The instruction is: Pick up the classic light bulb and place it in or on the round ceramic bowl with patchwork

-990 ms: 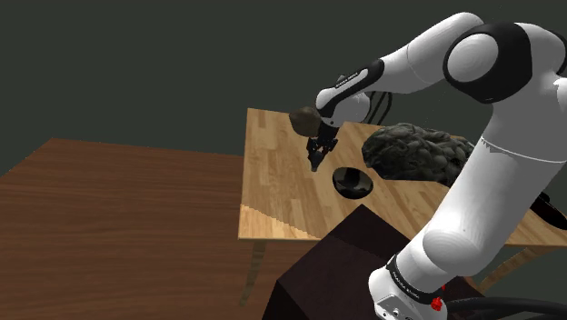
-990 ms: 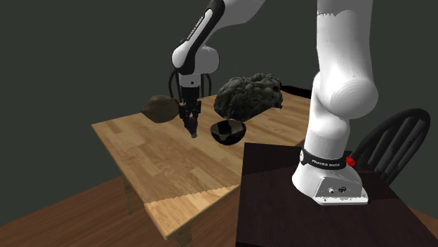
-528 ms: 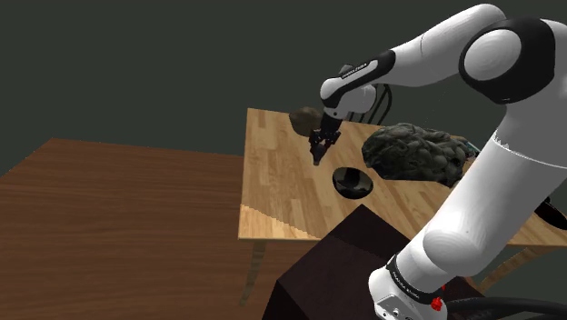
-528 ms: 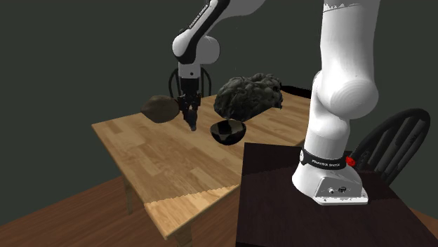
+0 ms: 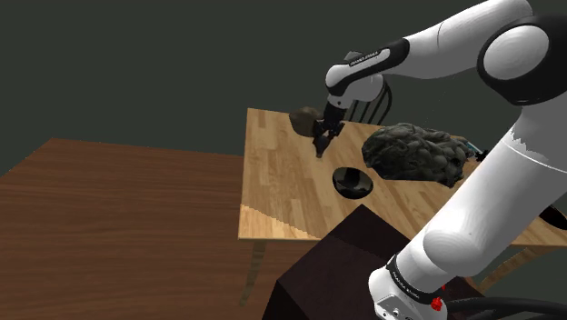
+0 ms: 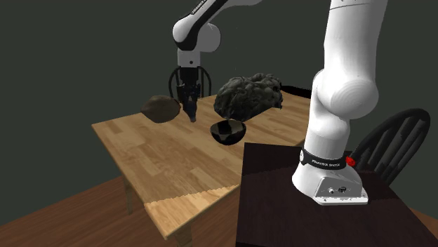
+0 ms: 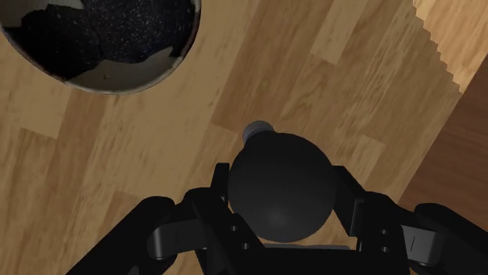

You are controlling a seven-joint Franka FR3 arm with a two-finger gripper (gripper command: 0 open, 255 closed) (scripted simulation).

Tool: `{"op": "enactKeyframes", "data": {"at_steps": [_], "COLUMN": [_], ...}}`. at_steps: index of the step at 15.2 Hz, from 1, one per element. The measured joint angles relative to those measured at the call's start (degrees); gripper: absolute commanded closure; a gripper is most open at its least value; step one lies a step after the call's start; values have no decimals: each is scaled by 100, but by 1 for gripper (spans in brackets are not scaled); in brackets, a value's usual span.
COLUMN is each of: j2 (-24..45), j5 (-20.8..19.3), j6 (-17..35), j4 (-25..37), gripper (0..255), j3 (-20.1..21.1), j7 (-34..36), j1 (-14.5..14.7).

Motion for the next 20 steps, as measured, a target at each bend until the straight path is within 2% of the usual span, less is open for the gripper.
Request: {"op": "enactKeyframes", "data": {"at_steps": [4, 7, 13, 18, 20], "j2": [-179, -476, -1366, -1838, -1859], "j5": [-97, -226, -690, -1054, -1089], "j6": [-277, -318, -494, -703, -612], "j4": [115, -146, -849, -1120, -1235], "gripper": [255, 255, 255, 255, 255], "j3": [-5, -111, -447, -806, -860], "j7": [92, -36, -440, -924, -1001], "j1": [2, -105, -495, -883, -927]}}
